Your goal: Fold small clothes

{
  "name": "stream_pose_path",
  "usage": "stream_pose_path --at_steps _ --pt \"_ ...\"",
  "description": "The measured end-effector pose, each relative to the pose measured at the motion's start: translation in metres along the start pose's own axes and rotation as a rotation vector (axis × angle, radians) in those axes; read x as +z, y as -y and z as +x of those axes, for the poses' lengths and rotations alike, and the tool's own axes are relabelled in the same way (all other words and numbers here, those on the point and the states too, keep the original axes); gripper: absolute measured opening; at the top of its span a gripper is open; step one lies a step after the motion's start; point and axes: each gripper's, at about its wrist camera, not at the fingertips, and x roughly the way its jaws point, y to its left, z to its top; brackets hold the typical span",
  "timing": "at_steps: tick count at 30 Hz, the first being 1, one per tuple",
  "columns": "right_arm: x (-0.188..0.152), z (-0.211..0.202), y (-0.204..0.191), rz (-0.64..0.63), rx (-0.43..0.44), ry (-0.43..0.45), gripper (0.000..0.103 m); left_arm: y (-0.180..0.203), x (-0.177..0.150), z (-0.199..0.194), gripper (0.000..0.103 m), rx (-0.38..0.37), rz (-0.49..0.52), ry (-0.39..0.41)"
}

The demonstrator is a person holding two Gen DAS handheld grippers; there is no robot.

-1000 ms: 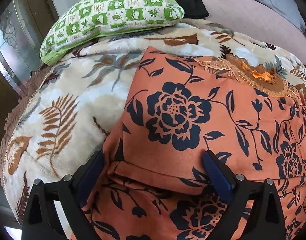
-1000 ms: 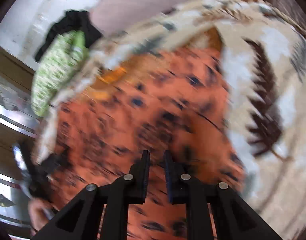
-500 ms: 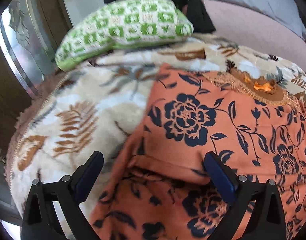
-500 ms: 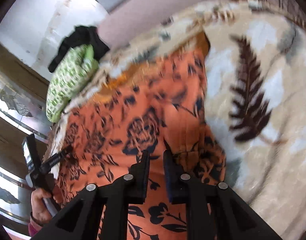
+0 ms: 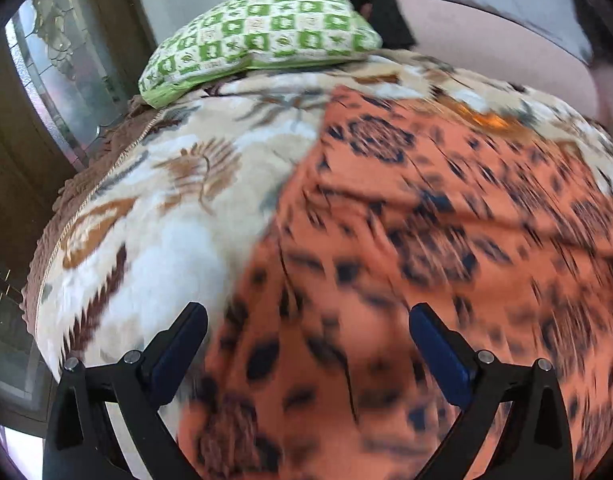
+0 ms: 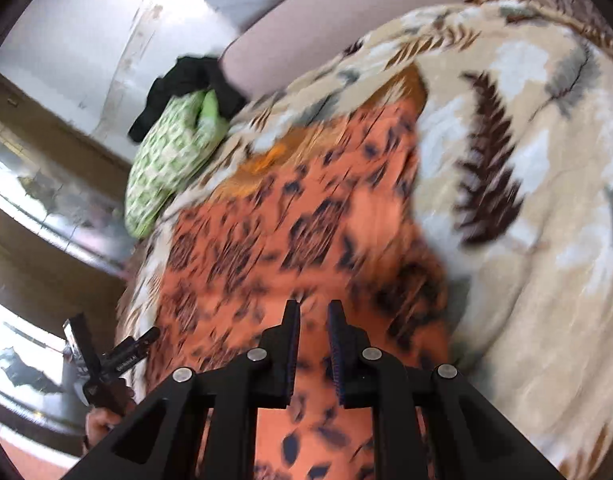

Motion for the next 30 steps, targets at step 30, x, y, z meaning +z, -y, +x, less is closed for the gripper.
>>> stream_pose_path --at_steps 30 --pt "-0.160 -0.095 0.016 0.081 0.023 -0.152 0.018 -0.156 -0.106 -0.062 0.101 -0.160 -0.191 -0.172"
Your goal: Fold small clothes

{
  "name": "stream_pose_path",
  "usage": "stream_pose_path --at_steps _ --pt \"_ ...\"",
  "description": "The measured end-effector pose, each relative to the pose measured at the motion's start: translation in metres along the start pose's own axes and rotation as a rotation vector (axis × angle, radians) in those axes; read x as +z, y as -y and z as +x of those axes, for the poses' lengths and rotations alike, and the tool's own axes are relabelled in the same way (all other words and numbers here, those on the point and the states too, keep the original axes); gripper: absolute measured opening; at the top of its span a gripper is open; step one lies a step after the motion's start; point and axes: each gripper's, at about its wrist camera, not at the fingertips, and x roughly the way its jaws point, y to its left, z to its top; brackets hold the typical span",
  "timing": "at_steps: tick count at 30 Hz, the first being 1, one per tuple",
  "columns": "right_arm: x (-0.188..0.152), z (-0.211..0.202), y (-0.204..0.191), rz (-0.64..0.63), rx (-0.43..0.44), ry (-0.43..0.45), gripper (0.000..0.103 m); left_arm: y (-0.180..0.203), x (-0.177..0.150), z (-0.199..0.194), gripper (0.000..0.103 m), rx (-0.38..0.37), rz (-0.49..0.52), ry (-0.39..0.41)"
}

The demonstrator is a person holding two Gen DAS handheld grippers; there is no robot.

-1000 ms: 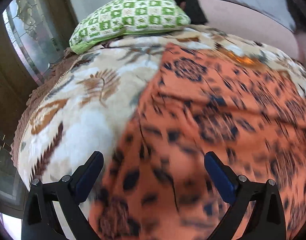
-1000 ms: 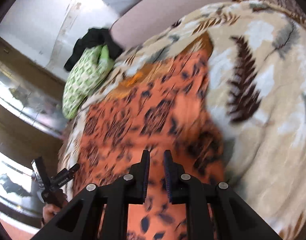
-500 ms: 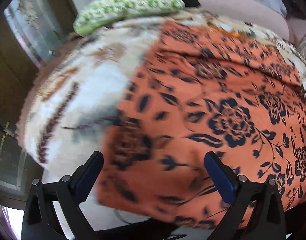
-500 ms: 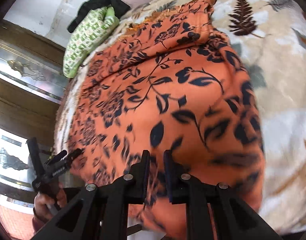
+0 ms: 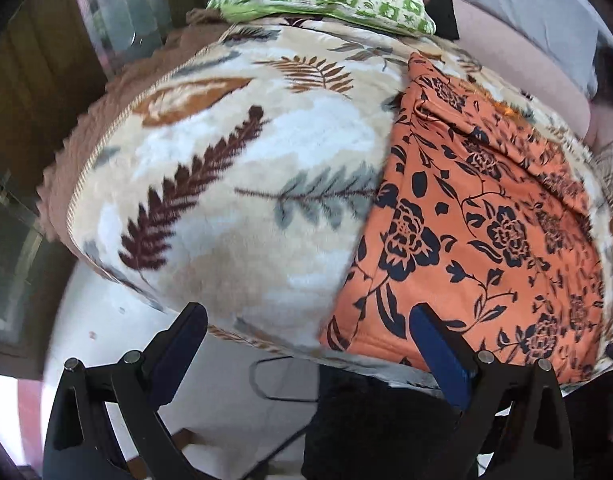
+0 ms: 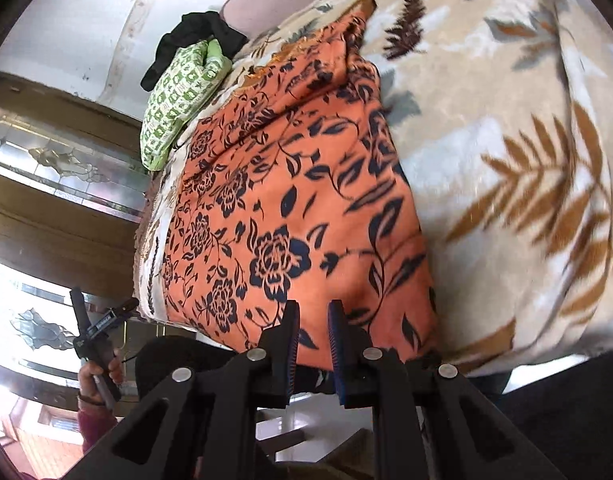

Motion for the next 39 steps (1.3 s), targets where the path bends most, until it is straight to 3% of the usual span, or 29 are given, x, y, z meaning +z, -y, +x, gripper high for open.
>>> stream_pose_path --at_steps 2,3,4,6,10,14,19,23,32,34,37,38,39 --pt "-0.004 0.002 0.002 0.019 0.009 -0.008 0.019 -0.006 -0.007 0.007 0.101 -0.059 -0.038 -0.014" --pt "-0.005 0.002 0.003 0.027 0.011 -0.012 0.028 -0.008 -0.009 0.011 0.101 -0.089 -0.053 -0.029" --pt "-0.006 0.001 0.005 0.032 0.007 -0.009 0.051 -0.011 -0.012 0.019 0.101 -0.127 -0.078 -0.056" --pt "-0.008 -0.005 0.009 0.048 0.017 0.018 0.084 -0.016 -0.014 0.028 0.101 -0.154 -0.118 -0.087" --pt "-0.010 -0.019 0.019 0.083 0.023 0.068 0.084 -0.020 -0.016 0.042 0.101 -0.178 -0.159 -0.115" --pt "-0.007 -0.027 0.035 0.153 0.006 0.060 0.084 -0.015 -0.013 0.047 0.101 -0.277 -0.136 -0.123" --pt "-0.005 -0.031 0.056 0.238 0.037 0.058 0.082 -0.005 -0.011 0.051 0.101 -0.308 -0.094 -0.120" --pt "-0.004 -0.017 0.056 0.245 0.036 0.042 0.080 0.004 -0.009 0.051 0.089 -0.330 -0.044 -0.101" --pt "-0.002 0.021 0.058 0.224 -0.072 0.007 0.063 0.001 -0.010 0.060 0.089 -0.321 -0.035 -0.110" --pt "-0.003 0.021 0.055 0.203 -0.115 -0.002 0.040 0.002 -0.012 0.063 0.089 -0.321 -0.025 -0.121" --pt "-0.005 0.021 0.051 0.180 -0.070 -0.002 0.035 0.007 -0.015 0.063 0.089 -0.329 0.012 -0.119" --pt "-0.006 0.021 0.050 0.174 -0.067 -0.001 0.035 0.009 -0.015 0.062 0.083 -0.322 0.027 -0.116" --pt "-0.006 0.023 0.050 0.172 -0.073 -0.002 0.035 0.010 -0.015 0.062 0.070 -0.319 0.037 -0.116"
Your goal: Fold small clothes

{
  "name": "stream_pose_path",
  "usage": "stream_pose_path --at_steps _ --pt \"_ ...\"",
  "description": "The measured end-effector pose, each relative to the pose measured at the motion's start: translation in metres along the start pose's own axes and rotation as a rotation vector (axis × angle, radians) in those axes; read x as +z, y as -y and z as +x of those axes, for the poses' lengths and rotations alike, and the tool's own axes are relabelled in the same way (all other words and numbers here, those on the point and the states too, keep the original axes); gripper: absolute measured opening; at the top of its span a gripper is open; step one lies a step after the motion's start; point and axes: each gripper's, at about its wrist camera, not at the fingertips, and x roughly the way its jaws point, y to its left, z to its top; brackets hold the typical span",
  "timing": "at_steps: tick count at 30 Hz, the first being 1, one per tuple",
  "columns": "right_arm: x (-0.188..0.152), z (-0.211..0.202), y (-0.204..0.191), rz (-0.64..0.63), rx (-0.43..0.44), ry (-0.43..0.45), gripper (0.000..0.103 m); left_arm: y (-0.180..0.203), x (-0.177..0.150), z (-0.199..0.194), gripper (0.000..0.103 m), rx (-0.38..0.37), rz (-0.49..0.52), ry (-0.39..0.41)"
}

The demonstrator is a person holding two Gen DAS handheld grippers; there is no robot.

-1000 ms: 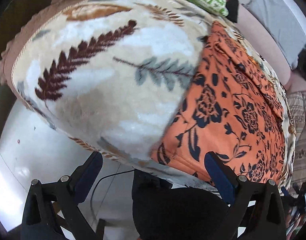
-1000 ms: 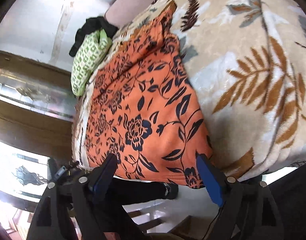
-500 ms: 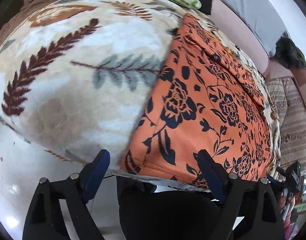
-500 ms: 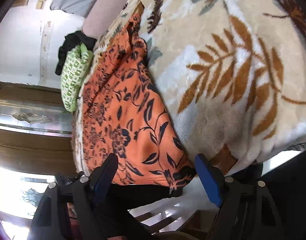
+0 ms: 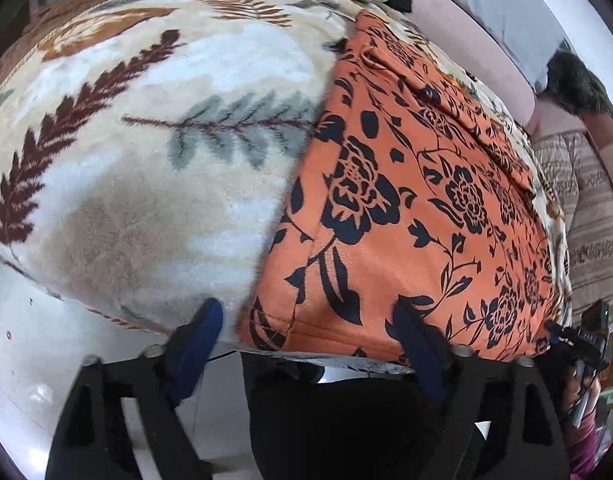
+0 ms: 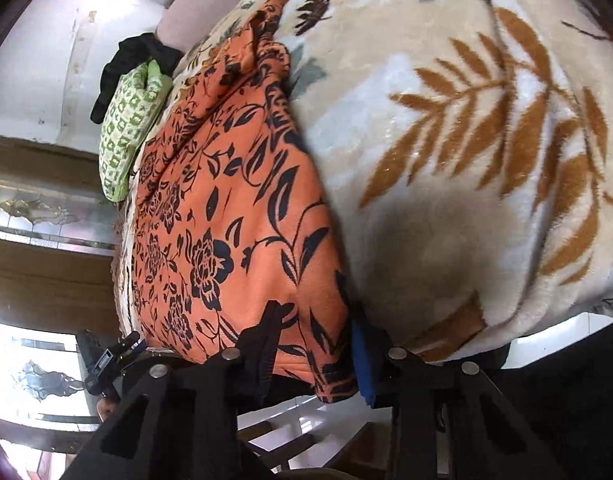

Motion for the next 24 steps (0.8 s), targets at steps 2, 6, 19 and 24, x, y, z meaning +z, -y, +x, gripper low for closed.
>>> stream_pose_path --at_steps 2,6,19,24 --pt "0.000 0.004 0.003 0.017 0.005 -0.011 0.036 0.001 0.002 0.001 0.057 0.001 0.011 -0.006" --pt "0.001 0.006 0.003 0.049 0.008 -0.028 0.039 -0.005 0.005 0.002 0.059 0.021 -0.001 -0.002" --pt "-0.007 0.014 -0.021 -0.089 -0.098 -0.016 0.037 0.005 -0.002 0.006 0.024 0.015 0.081 -0.008" --pt "-0.008 0.009 -0.025 -0.132 -0.111 -0.010 0.015 0.014 0.001 0.001 0.017 0.004 0.121 -0.004"
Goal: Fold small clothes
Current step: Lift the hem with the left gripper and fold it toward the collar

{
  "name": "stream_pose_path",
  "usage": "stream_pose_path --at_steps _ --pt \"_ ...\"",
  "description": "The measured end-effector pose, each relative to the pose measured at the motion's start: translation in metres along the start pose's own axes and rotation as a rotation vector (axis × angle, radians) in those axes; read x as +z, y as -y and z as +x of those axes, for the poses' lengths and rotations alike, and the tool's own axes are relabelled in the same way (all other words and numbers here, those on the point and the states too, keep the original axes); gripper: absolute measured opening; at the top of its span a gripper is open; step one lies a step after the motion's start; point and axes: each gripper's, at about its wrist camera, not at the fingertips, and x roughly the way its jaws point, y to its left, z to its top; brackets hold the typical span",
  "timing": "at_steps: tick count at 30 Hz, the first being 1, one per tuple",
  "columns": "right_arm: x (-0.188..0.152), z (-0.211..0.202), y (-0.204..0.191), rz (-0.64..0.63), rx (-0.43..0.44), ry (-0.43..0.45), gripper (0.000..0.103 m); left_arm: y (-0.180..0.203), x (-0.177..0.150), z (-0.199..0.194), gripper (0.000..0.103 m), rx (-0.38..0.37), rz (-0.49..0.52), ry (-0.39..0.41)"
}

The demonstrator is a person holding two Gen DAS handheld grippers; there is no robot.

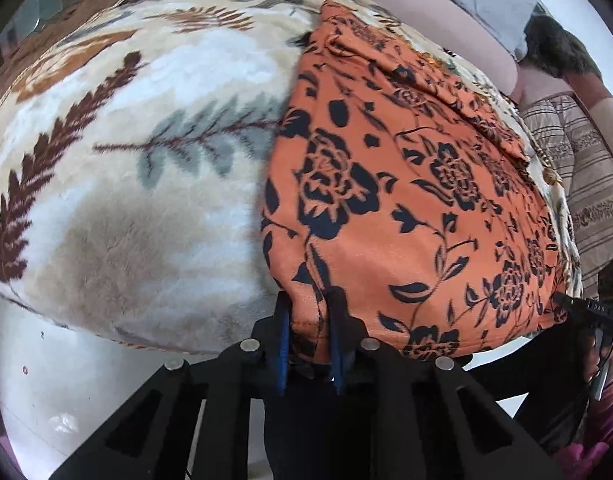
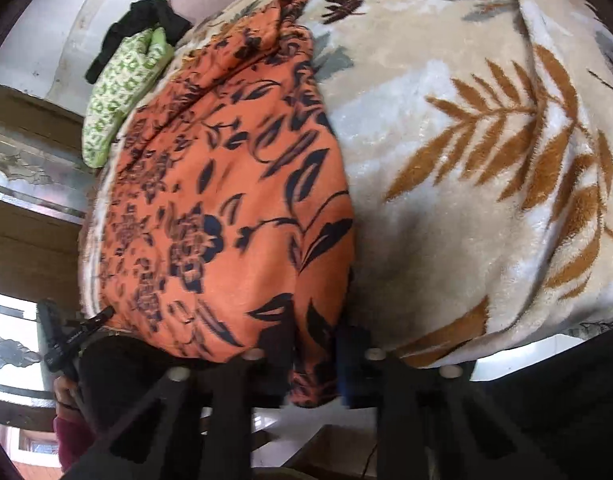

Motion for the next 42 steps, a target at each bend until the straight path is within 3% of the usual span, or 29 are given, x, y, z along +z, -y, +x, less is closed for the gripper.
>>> stream_pose_path --at_steps 6,9,12,15,18,22,26,30,34,37,40,42 --pt "0.009 -0.020 -0.017 -0.016 0.125 0.054 0.015 -0.004 0.007 -0.015 0.017 -0.065 -0.037 0.043" --pt "0.013 -0.023 -0.018 -0.005 0.175 0.056 0.015 -0.003 0.007 -0.012 0.017 -0.043 -0.029 0.033" --pt "0.014 -0.007 -0.015 0.000 0.093 -0.002 0.015 -0.005 0.007 0.006 0.017 0.004 -0.035 -0.035" --pt "0.012 0.016 0.001 0.079 0.092 -0.097 0.017 -0.010 0.007 0.010 0.021 -0.014 -0.069 -0.041" --pt "0.011 0.020 0.012 0.159 0.134 -0.104 0.017 -0.009 0.006 0.008 0.021 -0.013 -0.051 -0.040" --pt "0.012 0.020 0.006 0.111 0.121 -0.102 0.018 -0.002 0.007 0.007 0.015 -0.013 -0.027 -0.031" --pt "0.018 0.011 -0.009 0.047 0.143 -0.104 0.016 0.010 0.020 -0.012 0.014 -0.099 -0.005 0.005" --pt "0.042 -0.014 -0.021 0.044 0.265 -0.049 0.015 0.018 0.054 -0.040 0.014 -0.191 -0.002 0.069" --pt "0.094 -0.047 -0.032 0.061 0.367 0.071 0.015 0.020 0.112 -0.058 0.014 -0.252 -0.024 0.127" --pt "0.145 -0.066 -0.033 0.079 0.401 0.190 0.015 0.030 0.169 -0.059 0.014 -0.257 -0.001 0.164" --pt "0.200 -0.067 -0.035 0.098 0.399 0.252 0.015 0.035 0.209 -0.048 0.014 -0.214 0.034 0.161" --pt "0.222 -0.062 -0.041 0.076 0.323 0.247 0.015 0.043 0.225 -0.033 0.014 -0.204 0.041 0.148"
